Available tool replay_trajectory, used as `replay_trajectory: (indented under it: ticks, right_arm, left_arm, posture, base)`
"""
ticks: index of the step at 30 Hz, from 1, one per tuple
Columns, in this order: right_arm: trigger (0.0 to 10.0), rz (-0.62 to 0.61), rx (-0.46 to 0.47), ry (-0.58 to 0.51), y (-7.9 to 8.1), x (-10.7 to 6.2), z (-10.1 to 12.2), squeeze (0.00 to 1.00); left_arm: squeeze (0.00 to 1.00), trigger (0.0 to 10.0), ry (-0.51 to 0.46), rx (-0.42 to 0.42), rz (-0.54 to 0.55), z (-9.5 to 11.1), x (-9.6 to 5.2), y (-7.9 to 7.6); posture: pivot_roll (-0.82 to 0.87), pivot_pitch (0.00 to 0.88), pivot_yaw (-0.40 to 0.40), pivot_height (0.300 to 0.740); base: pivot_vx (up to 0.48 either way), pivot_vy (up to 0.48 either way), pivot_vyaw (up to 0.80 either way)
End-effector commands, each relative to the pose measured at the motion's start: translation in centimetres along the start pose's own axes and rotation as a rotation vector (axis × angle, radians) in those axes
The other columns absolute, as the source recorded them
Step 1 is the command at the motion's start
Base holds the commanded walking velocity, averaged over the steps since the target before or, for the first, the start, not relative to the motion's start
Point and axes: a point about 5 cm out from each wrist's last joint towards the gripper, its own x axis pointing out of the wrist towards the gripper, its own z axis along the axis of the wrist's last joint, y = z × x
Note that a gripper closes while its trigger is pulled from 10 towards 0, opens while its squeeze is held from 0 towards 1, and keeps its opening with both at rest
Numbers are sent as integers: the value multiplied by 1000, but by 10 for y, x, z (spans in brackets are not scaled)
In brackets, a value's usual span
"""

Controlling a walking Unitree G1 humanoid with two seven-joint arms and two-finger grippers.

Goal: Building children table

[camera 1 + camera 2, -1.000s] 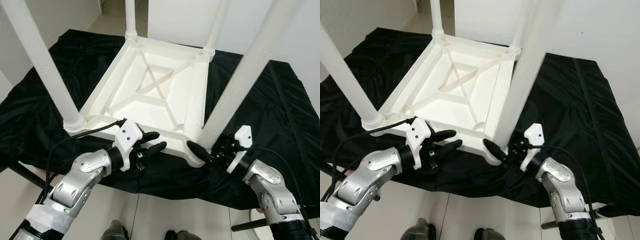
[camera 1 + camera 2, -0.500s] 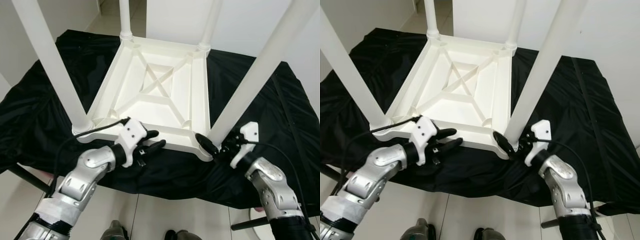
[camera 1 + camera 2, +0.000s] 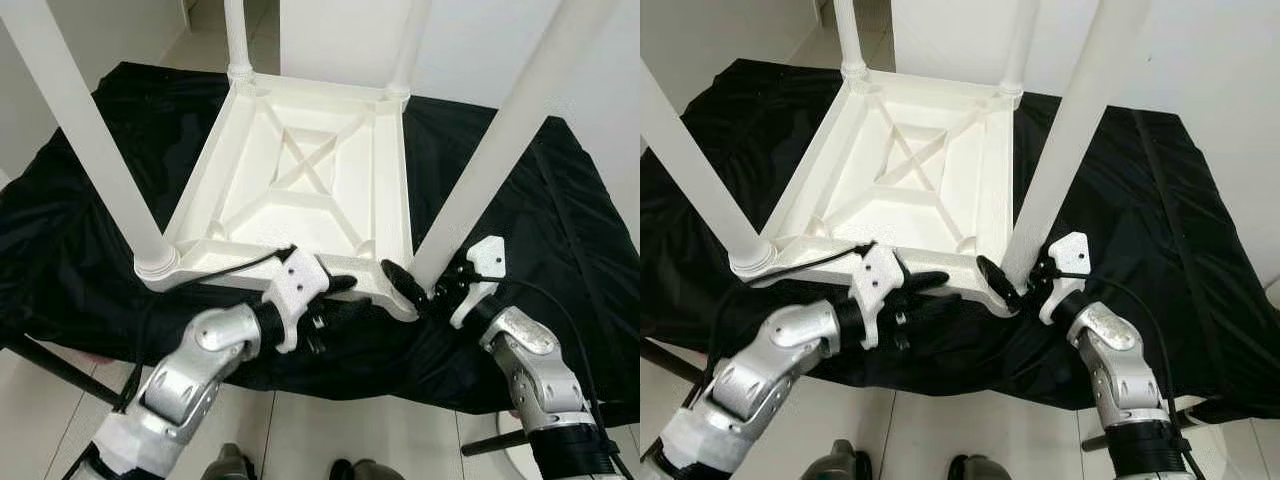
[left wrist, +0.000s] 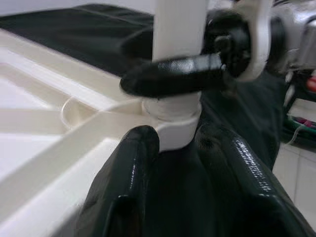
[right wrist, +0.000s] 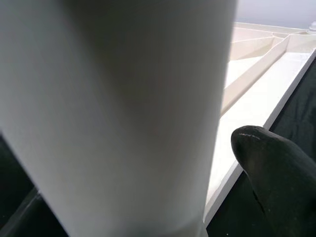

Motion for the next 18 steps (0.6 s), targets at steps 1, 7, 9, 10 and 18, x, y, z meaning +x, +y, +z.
replay_trajectory:
  ticks: [1, 7, 9, 10, 18]
  right_arm:
    - [10000, -28, -10, 27, -2, -1, -5, 0]
    - [0, -98, -26, 38, -8, 0, -7, 0]
    - [0, -138, -37, 47, -10, 0, -9, 0]
    - [0, -187, -30, 58, -11, 2, -11, 0]
    - [0, -467, 65, 114, 4, 15, -24, 0]
  left_arm:
    - [0, 10000, 18, 7, 103, -1, 1, 0]
    - [0, 10000, 19, 9, 136, -2, 0, 0]
    - [0, 10000, 23, 9, 160, -3, -1, 2]
    - [0, 10000, 18, 11, 186, -2, -1, 6]
    - [0, 10000, -20, 2, 230, 2, 2, 11]
  posture:
    - [82, 73, -17, 740]
    - [106, 61, -35, 740]
    - [113, 59, -41, 740]
    - [114, 58, -42, 740]
    - [119, 41, -58, 740]
  base:
    - [0, 0, 0]
    - [0, 0, 0]
    - [0, 0, 0]
    - [0, 0, 0]
    - [0, 0, 0]
